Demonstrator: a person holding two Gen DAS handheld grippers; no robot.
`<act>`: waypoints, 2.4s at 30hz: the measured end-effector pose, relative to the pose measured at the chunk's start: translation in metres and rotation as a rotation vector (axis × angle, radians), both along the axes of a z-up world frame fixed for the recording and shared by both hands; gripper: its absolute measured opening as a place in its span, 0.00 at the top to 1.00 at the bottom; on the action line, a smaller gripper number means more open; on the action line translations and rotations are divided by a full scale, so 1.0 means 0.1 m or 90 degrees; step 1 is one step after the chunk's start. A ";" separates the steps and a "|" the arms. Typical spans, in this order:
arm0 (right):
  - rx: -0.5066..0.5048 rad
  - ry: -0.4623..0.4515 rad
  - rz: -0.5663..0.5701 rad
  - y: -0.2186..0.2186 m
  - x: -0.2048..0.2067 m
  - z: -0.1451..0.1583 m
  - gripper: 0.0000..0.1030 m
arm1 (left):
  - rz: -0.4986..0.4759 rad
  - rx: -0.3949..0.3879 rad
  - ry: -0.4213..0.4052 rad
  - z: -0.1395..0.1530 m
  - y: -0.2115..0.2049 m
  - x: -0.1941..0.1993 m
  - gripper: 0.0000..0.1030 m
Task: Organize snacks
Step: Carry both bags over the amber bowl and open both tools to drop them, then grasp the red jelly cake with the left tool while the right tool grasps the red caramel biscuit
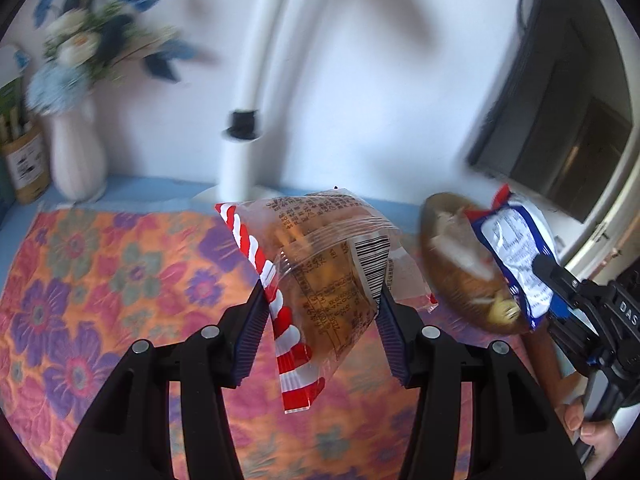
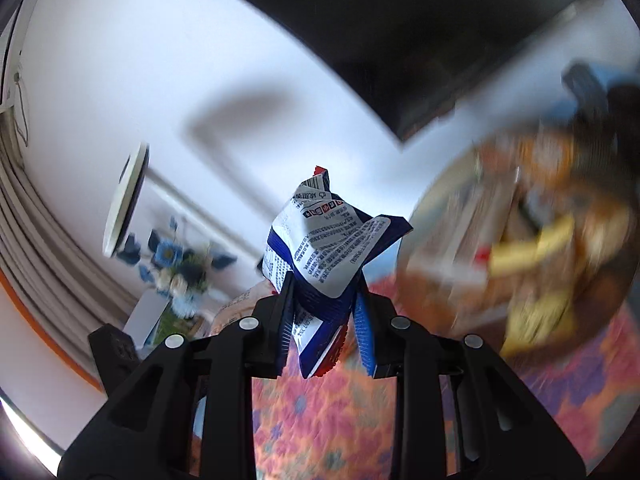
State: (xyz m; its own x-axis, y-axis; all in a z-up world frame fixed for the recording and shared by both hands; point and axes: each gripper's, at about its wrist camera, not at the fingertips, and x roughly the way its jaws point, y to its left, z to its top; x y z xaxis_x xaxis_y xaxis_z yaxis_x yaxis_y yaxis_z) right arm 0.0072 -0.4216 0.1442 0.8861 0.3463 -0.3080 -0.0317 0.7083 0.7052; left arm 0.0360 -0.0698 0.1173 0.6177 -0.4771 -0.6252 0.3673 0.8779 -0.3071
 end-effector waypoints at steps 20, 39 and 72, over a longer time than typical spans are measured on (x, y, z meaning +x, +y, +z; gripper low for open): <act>-0.112 0.079 -0.130 -0.63 -0.06 0.12 0.08 | -0.095 0.059 0.042 0.03 -1.49 0.65 0.05; -0.159 0.205 0.008 1.21 0.29 -1.04 0.18 | -0.122 0.168 0.062 -0.75 -0.37 0.94 0.06; -0.385 0.281 -0.028 1.77 1.86 -1.33 0.64 | -0.005 0.092 0.089 -1.02 0.80 0.93 0.55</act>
State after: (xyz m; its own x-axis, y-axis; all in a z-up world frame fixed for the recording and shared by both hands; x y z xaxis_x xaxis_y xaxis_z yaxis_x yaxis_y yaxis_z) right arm 0.1933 -0.2443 0.0108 0.6455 -0.0297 -0.7632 0.2019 0.9703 0.1330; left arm 0.1295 0.0097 0.0155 0.5173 -0.3807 -0.7665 0.3371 0.9138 -0.2263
